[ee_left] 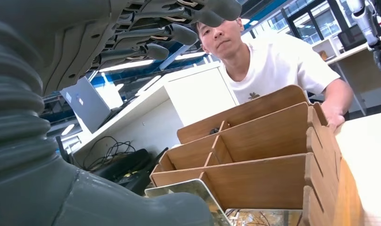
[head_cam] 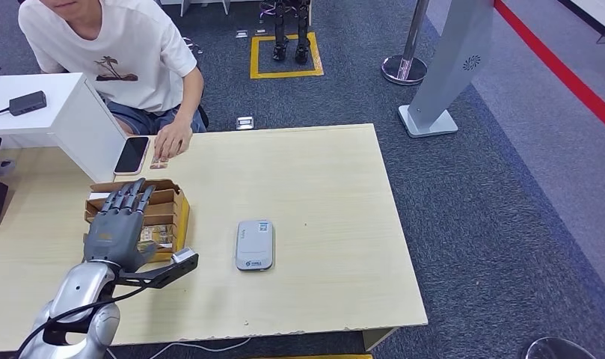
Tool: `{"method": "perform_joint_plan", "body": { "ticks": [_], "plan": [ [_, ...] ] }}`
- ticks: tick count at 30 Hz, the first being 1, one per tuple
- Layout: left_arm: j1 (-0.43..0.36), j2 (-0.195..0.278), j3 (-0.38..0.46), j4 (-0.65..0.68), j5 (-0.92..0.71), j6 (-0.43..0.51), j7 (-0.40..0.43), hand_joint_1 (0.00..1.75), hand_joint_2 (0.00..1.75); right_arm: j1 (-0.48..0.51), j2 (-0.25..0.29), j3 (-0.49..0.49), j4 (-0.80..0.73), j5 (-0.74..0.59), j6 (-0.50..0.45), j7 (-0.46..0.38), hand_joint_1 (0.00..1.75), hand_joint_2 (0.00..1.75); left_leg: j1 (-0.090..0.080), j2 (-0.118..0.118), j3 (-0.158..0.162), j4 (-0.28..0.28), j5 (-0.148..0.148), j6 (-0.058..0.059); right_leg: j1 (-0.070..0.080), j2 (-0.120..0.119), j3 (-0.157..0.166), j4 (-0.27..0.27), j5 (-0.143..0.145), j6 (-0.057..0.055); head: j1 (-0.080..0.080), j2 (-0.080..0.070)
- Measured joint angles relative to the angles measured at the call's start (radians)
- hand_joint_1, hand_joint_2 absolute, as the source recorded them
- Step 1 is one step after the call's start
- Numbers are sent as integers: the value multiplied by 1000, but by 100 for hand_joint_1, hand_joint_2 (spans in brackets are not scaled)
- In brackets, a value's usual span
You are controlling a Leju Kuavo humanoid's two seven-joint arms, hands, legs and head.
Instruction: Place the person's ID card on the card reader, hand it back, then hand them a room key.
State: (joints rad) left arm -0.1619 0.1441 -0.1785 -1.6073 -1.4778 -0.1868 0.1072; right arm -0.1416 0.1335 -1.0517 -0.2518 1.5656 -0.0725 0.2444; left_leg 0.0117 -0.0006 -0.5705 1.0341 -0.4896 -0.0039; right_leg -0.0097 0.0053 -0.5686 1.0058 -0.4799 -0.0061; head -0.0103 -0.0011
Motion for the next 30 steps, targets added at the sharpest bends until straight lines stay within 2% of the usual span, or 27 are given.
{"method": "perform_joint_plan", "body": {
  "ticks": [18,30],
  "plan": [
    [-1,-20,0,3,-6,-3,-1,0,175,0,0,0,0,0,-1,-1,0,0,0,0,0,0,0,0,0,0,0,0,0,0,0,0],
    [5,-23,0,3,2,-38,3,0,175,1,0,-2,0,0,-4,-3,0,0,0,0,0,0,0,0,0,0,0,0,0,0,0,0]
  ]
}}
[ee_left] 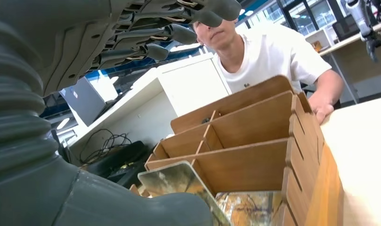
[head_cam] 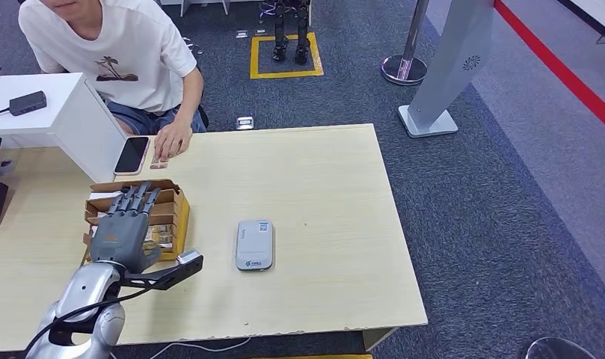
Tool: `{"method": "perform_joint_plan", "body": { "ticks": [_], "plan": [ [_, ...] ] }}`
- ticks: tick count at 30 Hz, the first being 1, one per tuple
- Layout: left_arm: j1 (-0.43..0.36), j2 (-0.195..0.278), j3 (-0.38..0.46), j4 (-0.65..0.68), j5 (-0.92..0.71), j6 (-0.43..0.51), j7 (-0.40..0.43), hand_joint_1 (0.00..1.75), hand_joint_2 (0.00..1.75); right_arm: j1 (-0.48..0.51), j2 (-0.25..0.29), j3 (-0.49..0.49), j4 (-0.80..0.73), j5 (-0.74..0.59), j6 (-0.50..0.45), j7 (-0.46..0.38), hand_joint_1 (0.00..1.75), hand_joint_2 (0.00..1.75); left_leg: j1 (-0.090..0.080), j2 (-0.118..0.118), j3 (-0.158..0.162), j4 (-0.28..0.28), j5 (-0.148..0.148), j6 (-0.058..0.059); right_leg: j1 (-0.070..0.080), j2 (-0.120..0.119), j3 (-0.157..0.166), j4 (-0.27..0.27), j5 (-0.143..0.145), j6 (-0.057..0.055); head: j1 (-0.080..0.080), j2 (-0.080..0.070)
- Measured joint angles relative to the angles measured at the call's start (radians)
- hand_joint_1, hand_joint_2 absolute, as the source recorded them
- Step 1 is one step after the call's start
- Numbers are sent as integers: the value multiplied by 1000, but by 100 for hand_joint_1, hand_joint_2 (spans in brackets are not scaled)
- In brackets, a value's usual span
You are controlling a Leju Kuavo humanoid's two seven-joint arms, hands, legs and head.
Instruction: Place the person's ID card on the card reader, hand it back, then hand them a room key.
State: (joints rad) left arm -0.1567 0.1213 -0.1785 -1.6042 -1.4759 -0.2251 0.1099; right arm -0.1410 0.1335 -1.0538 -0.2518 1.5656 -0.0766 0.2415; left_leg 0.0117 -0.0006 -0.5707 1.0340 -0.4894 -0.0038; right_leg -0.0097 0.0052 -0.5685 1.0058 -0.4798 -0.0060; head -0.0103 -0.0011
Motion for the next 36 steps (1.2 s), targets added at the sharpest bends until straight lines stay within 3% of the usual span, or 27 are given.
{"method": "perform_joint_plan", "body": {
  "ticks": [16,36],
  "plan": [
    [69,0,55,-28,-2,-24,34,0,175,3,0,-14,0,0,-2,-2,0,0,0,0,0,0,0,0,0,0,0,0,0,0,0,0],
    [79,-21,149,-46,-38,-12,52,0,175,3,0,-19,0,0,-2,-1,0,0,0,0,0,0,0,0,0,0,0,0,0,0,0,0]
  ]
}}
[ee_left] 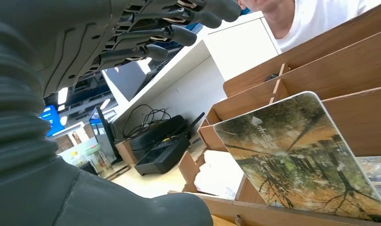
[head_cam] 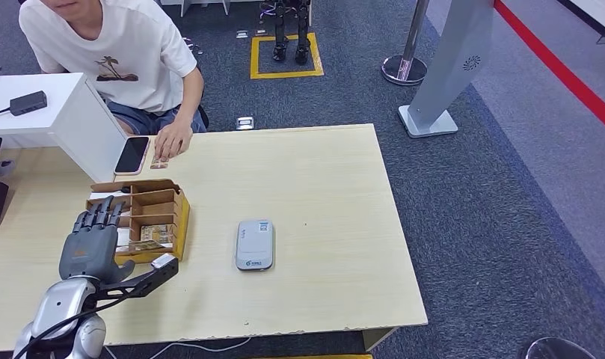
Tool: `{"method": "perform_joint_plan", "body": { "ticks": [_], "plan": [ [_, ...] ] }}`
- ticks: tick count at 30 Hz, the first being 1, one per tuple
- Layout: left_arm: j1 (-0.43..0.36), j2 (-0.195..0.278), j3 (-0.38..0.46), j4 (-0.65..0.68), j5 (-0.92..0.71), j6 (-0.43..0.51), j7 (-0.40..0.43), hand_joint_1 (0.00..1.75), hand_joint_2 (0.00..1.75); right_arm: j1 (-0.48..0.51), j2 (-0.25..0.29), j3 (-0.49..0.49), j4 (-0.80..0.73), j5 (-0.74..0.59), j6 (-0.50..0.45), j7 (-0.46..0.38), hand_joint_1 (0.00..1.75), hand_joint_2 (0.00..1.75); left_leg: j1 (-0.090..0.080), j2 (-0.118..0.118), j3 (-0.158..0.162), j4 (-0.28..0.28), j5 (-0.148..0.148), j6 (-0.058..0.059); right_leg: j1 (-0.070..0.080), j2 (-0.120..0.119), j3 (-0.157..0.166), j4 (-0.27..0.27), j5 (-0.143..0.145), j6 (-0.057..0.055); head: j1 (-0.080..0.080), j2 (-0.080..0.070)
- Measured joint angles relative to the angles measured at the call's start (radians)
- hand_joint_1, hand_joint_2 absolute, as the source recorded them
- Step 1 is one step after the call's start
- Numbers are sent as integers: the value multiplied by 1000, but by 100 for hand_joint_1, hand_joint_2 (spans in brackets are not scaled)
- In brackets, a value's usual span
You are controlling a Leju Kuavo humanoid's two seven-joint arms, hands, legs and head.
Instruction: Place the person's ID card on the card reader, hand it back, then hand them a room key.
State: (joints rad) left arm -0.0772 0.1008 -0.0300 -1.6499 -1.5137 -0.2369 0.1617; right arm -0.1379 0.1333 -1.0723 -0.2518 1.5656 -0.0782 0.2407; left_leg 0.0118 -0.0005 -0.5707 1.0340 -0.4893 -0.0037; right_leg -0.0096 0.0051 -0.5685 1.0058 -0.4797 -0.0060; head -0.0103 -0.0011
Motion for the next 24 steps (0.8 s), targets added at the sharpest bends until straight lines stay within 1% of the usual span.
{"method": "perform_joint_plan", "body": {
  "ticks": [17,24],
  "plan": [
    [-2,-29,24,4,-18,14,-14,0,175,-1,0,4,0,0,2,4,0,0,0,0,0,0,0,0,0,0,0,0,0,0,0,0],
    [-23,-49,26,25,-26,29,-22,0,175,-4,0,15,0,0,4,10,0,0,0,0,0,0,0,1,0,0,0,0,0,0,0,0]
  ]
}}
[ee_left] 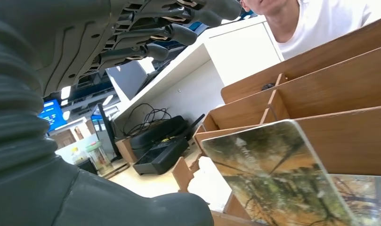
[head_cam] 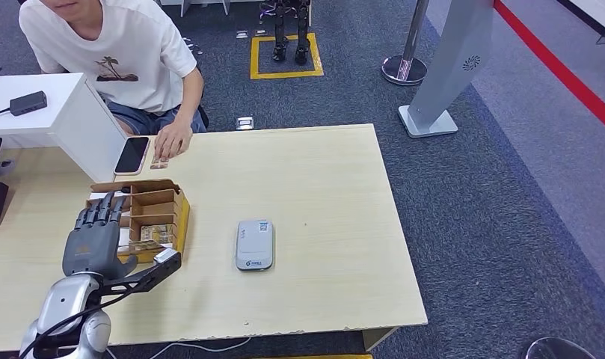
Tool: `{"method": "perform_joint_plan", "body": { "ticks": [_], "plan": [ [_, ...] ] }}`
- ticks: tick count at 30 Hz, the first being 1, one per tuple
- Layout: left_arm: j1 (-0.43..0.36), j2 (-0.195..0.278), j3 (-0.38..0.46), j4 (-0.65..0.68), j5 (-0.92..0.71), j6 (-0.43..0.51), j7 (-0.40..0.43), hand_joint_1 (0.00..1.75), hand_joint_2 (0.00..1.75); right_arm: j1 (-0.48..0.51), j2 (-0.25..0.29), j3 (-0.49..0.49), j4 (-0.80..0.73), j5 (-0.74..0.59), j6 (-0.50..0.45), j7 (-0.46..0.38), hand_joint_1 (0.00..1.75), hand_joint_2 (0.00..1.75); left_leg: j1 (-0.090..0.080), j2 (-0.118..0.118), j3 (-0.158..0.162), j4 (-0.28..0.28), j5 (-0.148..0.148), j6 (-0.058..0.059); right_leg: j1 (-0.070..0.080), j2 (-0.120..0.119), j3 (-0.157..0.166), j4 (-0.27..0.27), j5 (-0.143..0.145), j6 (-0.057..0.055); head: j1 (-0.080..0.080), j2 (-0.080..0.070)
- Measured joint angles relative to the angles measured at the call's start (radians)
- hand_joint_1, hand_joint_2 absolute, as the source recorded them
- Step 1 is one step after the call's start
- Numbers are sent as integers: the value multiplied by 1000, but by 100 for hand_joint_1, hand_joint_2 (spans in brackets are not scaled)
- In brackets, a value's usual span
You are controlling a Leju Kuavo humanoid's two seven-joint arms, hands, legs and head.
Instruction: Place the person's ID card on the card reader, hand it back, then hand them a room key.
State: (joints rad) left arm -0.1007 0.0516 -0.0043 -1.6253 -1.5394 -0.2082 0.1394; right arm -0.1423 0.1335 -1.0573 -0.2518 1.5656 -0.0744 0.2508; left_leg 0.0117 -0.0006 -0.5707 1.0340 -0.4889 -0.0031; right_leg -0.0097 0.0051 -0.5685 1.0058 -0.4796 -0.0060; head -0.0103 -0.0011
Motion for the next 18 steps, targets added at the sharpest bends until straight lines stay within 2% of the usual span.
{"method": "perform_joint_plan", "body": {
  "ticks": [18],
  "plan": [
    [-25,-40,1,33,-11,21,-32,0,175,-5,0,16,0,0,3,6,0,0,0,0,0,0,0,0,0,0,0,0,0,0,0,0]
  ]
}}
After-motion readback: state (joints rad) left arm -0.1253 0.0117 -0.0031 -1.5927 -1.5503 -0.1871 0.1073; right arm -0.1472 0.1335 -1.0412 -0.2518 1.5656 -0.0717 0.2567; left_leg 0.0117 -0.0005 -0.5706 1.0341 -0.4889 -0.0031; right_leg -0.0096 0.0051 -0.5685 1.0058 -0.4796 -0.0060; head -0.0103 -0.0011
